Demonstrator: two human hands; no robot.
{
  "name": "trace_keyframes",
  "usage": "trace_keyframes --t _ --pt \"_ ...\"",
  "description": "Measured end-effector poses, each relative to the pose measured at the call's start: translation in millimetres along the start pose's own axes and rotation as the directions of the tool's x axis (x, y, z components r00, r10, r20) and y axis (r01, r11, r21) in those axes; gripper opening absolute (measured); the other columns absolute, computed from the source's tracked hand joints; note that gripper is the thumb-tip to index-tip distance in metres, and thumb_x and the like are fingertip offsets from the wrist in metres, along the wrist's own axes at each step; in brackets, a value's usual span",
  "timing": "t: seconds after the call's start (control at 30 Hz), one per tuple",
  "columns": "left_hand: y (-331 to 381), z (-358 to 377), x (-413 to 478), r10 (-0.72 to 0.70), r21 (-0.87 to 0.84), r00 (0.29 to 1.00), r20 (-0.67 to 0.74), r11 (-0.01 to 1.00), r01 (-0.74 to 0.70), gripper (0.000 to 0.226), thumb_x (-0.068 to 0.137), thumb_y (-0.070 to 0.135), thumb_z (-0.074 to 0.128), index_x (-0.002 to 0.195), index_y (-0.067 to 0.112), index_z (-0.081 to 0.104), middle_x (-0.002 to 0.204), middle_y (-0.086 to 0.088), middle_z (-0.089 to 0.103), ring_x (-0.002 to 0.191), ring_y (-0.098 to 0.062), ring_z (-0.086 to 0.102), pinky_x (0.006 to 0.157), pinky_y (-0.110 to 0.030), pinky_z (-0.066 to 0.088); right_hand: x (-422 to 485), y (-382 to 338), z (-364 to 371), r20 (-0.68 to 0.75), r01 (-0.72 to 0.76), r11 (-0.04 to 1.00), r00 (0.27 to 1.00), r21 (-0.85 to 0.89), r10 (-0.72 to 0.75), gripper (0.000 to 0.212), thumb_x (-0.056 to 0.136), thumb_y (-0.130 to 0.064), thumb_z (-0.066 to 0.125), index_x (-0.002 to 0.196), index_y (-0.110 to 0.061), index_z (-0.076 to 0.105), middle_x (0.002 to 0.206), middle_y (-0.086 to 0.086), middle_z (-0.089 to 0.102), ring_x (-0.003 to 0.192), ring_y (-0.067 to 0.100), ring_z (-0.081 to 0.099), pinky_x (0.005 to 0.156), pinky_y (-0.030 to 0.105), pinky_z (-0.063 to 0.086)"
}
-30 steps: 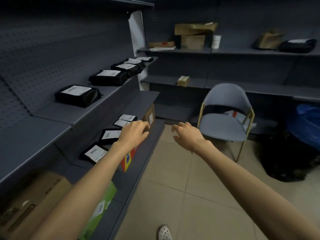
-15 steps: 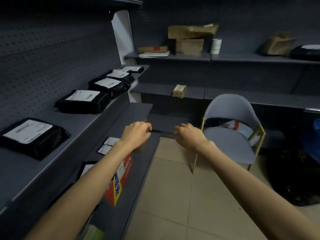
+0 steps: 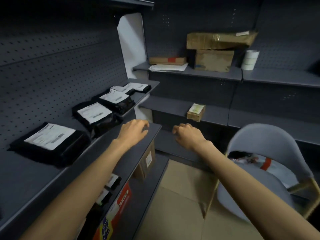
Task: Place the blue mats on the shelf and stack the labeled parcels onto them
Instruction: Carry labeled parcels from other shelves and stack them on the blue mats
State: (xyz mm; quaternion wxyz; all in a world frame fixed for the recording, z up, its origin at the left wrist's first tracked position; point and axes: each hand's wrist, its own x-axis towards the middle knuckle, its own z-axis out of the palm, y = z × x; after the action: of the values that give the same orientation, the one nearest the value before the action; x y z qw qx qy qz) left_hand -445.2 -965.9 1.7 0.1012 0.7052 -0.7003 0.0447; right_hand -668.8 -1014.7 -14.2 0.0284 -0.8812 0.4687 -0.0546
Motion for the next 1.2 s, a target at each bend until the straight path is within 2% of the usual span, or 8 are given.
trace_keyframes --t 0.17,0.27,0.37,0.5,0.77,0.9,1.07,1.2 --pt "3.9 7.7 111.1 -0.087 -0.046 0.996 -0.018 0.995 0.086 0.027 0.096 0.028 0.056 0.122 0.027 0.062 0.118 -0.003 0.068 0.111 -0.026 0.063 0.085 -0.040 0.054 104.8 68.3 -20.1 -0.057 0.046 0.999 0.997 -0.002 -0.046 0.029 0.098 -0.029 0.049 0.122 -0.014 0.057 0.123 0.012 0.059 0.113 0.036 0.056 0.081 0.041 0.049" --pt "1.7 25.1 148.9 -0.098 -0.052 0.995 -0.008 0.994 0.098 0.030 0.095 0.025 0.057 0.125 0.024 0.062 0.125 -0.002 0.064 0.114 -0.025 0.062 0.089 -0.042 0.053 151.4 86.6 -12.9 -0.007 0.074 0.997 0.997 0.001 -0.074 0.029 0.098 -0.029 0.049 0.122 -0.015 0.057 0.124 0.012 0.059 0.114 0.036 0.056 0.084 0.043 0.052" --pt "-10.4 40.5 190.2 -0.117 -0.051 0.993 -0.026 0.992 0.116 0.029 0.096 0.027 0.056 0.123 0.023 0.063 0.126 -0.002 0.063 0.113 -0.026 0.061 0.086 -0.040 0.053 199.8 96.2 2.0 0.035 0.107 0.994 0.994 0.011 -0.107 0.031 0.098 -0.030 0.049 0.125 -0.016 0.055 0.127 0.012 0.058 0.116 0.035 0.054 0.085 0.042 0.050" --pt "-43.2 45.0 246.8 -0.162 -0.067 0.985 -0.056 0.985 0.158 0.029 0.094 0.028 0.059 0.122 0.023 0.063 0.124 -0.001 0.064 0.110 -0.028 0.062 0.081 -0.040 0.052 271.0 94.7 10.1 0.051 0.147 0.988 0.988 0.044 -0.149 0.038 0.098 -0.031 0.050 0.134 -0.017 0.049 0.135 0.010 0.052 0.123 0.035 0.050 0.090 0.044 0.049" --pt "-133.4 44.0 325.6 -0.305 -0.016 0.947 -0.098 0.952 0.305 0.028 0.093 0.026 0.059 0.120 0.023 0.064 0.121 -0.003 0.064 0.110 -0.028 0.061 0.081 -0.041 0.053 400.5 61.5 9.1 -0.083 0.260 0.954 0.965 0.147 -0.250 0.046 0.099 -0.029 0.049 0.143 -0.019 0.040 0.141 0.009 0.045 0.129 0.034 0.041 0.094 0.045 0.046" --pt "-149.5 55.1 340.9 -0.351 -0.002 0.933 -0.084 0.936 0.352 0.031 0.093 0.029 0.059 0.124 0.023 0.062 0.125 -0.002 0.063 0.113 -0.026 0.060 0.082 -0.040 0.052 438.3 50.9 24.8 -0.076 0.327 0.934 0.945 0.142 -0.319 0.054 0.098 -0.039 0.050 0.147 -0.021 0.036 0.147 0.006 0.040 0.133 0.031 0.036 0.102 0.045 0.040" --pt "-176.7 60.3 348.5 -0.516 -0.002 0.853 -0.075 0.856 0.518 0.037 0.093 0.035 0.057 0.129 0.027 0.059 0.132 -0.002 0.060 0.118 -0.027 0.057 0.087 -0.041 0.052 496.8 34.8 34.0 0.001 0.429 0.892 0.901 0.142 -0.433 0.065 0.095 -0.053 0.048 0.150 -0.025 0.029 0.155 0.006 0.030 0.140 0.031 0.029 0.111 0.045 0.033" --pt "-177.2 63.6 359.6 -0.649 0.057 0.760 -0.039 0.758 0.650 0.043 0.092 0.040 0.056 0.133 0.028 0.056 0.134 -0.002 0.058 0.120 -0.030 0.057 0.091 -0.042 0.048 530.9 29.6 43.1 0.080 0.516 0.843 0.844 0.149 -0.531 0.065 0.095 -0.051 0.049 0.151 -0.026 0.026 0.158 0.003 0.024 0.140 0.033 0.027 0.111 0.047 0.033"
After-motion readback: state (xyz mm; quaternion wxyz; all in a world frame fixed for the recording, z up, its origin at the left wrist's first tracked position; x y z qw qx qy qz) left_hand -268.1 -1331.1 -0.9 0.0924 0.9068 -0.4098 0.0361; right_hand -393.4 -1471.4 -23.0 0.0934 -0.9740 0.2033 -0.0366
